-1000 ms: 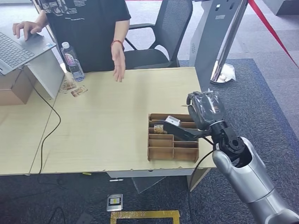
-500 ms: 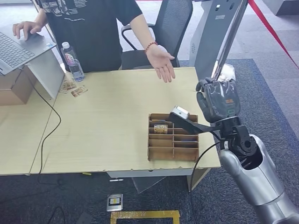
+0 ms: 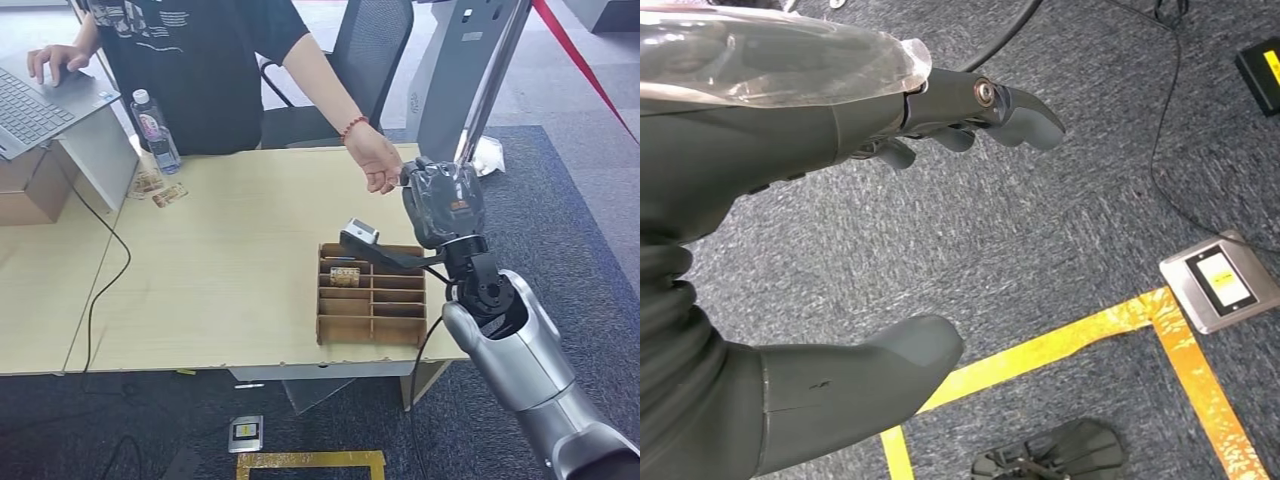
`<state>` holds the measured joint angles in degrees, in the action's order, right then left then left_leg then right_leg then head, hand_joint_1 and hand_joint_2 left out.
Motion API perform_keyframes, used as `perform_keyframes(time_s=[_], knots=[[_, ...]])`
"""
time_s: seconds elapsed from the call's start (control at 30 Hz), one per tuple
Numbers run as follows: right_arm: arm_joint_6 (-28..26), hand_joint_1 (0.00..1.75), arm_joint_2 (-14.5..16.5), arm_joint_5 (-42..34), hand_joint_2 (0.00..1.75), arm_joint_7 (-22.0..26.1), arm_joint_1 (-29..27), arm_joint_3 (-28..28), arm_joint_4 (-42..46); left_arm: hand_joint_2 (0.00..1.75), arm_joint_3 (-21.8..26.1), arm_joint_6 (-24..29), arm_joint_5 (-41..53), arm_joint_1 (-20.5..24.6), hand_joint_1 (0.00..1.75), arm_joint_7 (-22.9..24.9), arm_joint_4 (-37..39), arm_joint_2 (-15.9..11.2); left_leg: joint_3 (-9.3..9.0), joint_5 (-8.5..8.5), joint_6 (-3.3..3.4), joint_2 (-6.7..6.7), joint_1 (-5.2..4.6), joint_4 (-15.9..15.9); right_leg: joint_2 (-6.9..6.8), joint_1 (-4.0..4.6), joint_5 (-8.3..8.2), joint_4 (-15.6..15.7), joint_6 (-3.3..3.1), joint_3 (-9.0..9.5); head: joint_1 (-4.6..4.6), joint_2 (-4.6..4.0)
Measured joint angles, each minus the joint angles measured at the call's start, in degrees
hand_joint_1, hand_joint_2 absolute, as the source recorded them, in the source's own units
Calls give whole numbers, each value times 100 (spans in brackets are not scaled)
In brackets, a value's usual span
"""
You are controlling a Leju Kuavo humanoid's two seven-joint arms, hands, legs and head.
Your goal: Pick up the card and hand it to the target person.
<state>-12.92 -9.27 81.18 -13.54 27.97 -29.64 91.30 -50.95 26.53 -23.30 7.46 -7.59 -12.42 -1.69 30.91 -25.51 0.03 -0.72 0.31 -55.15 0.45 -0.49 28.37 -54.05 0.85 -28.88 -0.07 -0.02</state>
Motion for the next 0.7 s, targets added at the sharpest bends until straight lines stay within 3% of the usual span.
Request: perform_keyframes(time_s=[0.3, 0.33, 0.4, 0.43, 0.47, 0.53, 0.7], knots=[[374, 170, 263, -224, 175, -116, 402, -217, -727, 175, -4, -12, 10, 13, 0, 31, 0, 3, 5, 1, 1, -3, 0, 0, 0, 0, -1, 0, 0, -6, -1, 0], [449, 153, 282, -283, 175, -113, 432, -233, -765, 175, -4, -14, 10, 14, 0, 31, 0, 3, 5, 1, 1, -3, 0, 0, 0, 0, -1, -1, 0, -6, -1, 0], [583, 100, 309, -397, 175, -103, 477, -257, -818, 175, -4, -20, 8, 15, 0, 31, -1, 3, 5, 1, 1, -3, 0, 0, 0, 0, 0, 0, 0, -6, 0, 0], [655, 62, 319, -468, 175, -95, 490, -269, -834, 175, -4, -21, 5, 14, 0, 31, -1, 3, 6, 1, 1, -4, 0, 0, 0, 0, 0, 0, 0, -6, 0, 0], [732, 35, 326, -550, 175, -87, 498, -281, -844, 175, -4, -23, 3, 13, 0, 31, -1, 3, 6, 1, 1, -4, 0, 0, 0, 0, 0, 0, 0, -7, 0, 0], [857, 0, 332, -710, 175, -70, 502, -304, -852, 175, -4, -25, -2, 9, 0, 31, 0, 1, 6, 1, 0, -3, 0, 0, 1, 0, 0, 0, 0, -7, 0, 0], [920, 0, 331, -879, 175, -67, 496, -346, -831, 175, -4, -35, -2, 2, 0, 25, 1, -1, 5, 0, 0, 1, 0, 0, 2, -1, 0, 1, 0, -10, 0, 0]])
